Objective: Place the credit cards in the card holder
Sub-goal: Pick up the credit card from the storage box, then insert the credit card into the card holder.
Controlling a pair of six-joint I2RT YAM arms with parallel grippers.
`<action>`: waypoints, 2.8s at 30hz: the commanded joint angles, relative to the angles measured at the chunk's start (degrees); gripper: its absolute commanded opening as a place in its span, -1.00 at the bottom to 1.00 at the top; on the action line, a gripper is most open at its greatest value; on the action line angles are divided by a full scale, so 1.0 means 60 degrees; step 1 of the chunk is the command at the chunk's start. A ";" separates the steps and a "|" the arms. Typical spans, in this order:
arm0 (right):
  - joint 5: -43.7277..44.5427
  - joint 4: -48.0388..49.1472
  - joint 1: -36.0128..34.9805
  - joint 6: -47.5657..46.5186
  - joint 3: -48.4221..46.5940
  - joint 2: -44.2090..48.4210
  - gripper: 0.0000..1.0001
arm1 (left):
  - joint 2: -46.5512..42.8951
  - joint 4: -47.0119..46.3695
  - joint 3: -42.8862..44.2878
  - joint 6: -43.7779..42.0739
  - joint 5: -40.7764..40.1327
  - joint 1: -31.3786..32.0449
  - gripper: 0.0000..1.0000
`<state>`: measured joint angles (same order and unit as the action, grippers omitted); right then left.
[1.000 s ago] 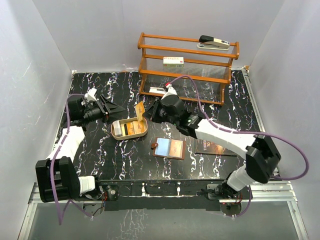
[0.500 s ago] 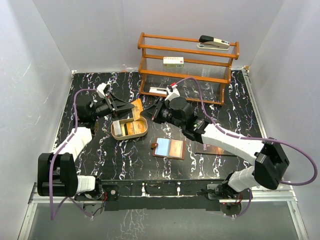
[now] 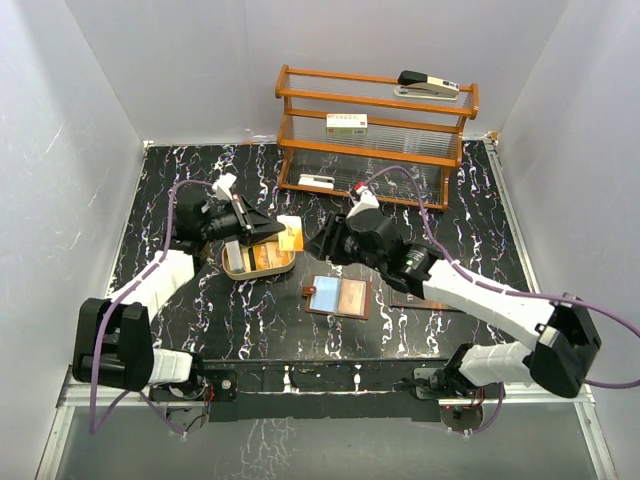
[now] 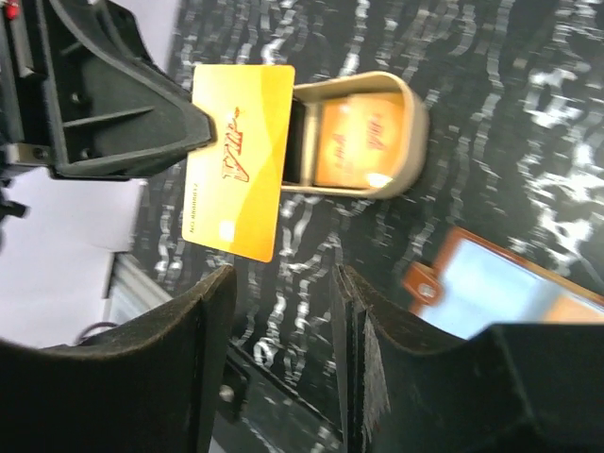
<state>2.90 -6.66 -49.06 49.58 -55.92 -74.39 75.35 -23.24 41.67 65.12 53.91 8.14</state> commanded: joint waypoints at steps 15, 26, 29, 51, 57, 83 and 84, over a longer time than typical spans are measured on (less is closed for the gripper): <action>0.0933 -0.2881 0.1376 -0.1467 0.1974 0.0747 -0.27 | 0.3270 0.1126 0.0919 -0.2137 -0.2514 0.3690 -1.00; 0.0106 -0.1766 0.1856 -0.1624 0.2983 -0.0084 -0.35 | 0.4370 0.1479 0.1278 -0.2627 -0.2635 0.4119 -1.00; 0.0078 -0.1663 0.1875 -0.1599 0.3036 -0.0250 -0.39 | 0.4533 0.1439 0.1312 -0.2663 -0.2508 0.4176 -1.00; 0.0178 -0.1208 0.1904 -0.1549 0.3606 -0.0774 -0.51 | 0.4115 0.2096 0.1596 -0.3036 -0.2891 0.4465 -1.00; 0.0116 -0.1161 0.1929 -0.1540 0.3622 -0.0817 -0.52 | 0.4039 0.2204 0.1667 -0.3153 -0.2993 0.4502 -1.00; 0.0067 -0.1165 0.2002 -0.1500 0.3695 -0.0647 -0.54 | 0.4300 0.2094 0.1566 -0.3285 -0.2978 0.4564 -1.00; 0.0062 -0.1160 0.1997 -0.1497 0.3699 -0.0653 -0.54 | 0.4362 0.2156 0.1573 -0.3325 -0.2963 0.4561 -1.00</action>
<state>2.61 -14.26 -37.32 40.62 -35.05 -78.04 100.36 -10.46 50.33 46.24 34.24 35.07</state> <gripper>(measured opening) 0.234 0.009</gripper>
